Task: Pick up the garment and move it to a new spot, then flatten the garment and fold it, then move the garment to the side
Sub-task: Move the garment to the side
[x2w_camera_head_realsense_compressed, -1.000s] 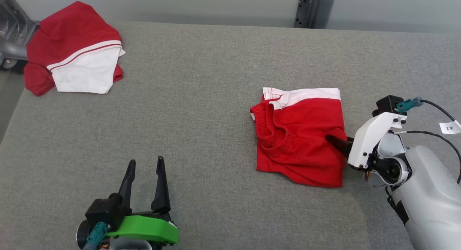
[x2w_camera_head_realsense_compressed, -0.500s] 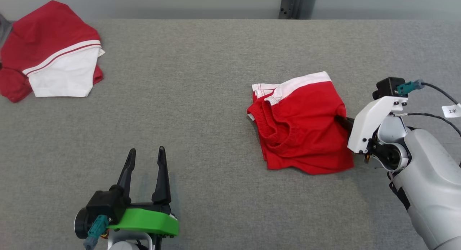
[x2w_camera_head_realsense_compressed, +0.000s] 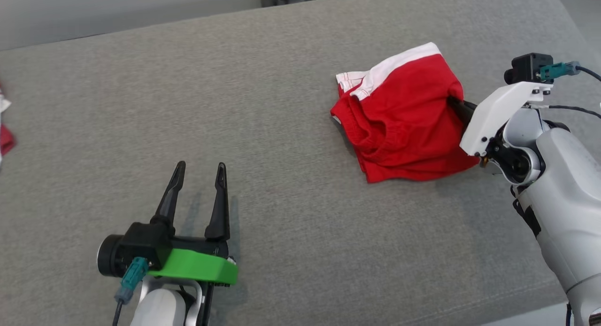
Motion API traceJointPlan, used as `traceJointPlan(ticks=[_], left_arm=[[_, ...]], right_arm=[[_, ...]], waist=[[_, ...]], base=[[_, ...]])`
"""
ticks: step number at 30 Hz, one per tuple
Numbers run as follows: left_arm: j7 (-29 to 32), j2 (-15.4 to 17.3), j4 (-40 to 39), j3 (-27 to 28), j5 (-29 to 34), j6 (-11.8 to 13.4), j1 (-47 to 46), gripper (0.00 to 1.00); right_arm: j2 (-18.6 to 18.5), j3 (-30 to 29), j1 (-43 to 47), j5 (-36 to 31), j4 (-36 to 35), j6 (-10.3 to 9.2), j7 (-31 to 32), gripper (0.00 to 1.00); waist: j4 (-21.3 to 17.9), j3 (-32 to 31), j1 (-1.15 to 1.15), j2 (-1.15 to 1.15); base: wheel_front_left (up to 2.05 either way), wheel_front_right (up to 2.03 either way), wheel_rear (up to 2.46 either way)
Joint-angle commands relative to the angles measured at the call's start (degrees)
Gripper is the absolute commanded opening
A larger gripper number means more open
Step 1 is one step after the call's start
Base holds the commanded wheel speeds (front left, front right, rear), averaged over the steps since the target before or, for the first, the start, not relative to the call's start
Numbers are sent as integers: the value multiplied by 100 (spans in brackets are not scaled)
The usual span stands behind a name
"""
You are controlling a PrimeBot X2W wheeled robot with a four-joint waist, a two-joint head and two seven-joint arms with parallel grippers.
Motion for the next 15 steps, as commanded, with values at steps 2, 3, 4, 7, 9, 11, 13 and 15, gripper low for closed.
traceJointPlan(ticks=[2,3,4,7,9,11,13,15], left_arm=[[26,110,-10,-36,81,-31,-201,100],[38,127,-20,-54,103,-34,-236,100],[65,140,-29,-87,122,-51,-274,100],[134,179,-90,-166,184,-79,-377,100],[175,201,-154,-207,236,-67,-411,100],[205,193,-245,-251,255,-45,-438,100],[241,203,-364,-293,278,-51,-445,100],[261,226,-481,-323,318,-34,-453,100]], right_arm=[[57,15,-193,70,121,0,-169,0],[72,28,-226,90,163,1,-215,0],[73,42,-265,104,215,1,-281,0],[62,86,-381,152,359,0,-480,0],[91,134,-435,187,434,1,-620,0],[109,176,-477,231,507,0,-737,0],[54,265,-543,178,562,0,-869,0],[0,296,-623,192,654,0,-976,0]], waist=[[-1010,640,0,0],[-1082,684,0,0],[-1145,725,0,0],[-1274,833,0,0],[-1313,887,0,0],[-1306,938,0,0],[-1252,995,0,0],[-1168,1057,0,0]], base=[[0,0,0],[0,0,0],[0,0,0],[0,0,0],[0,0,0],[0,0,0],[0,0,0],[0,0,0]])
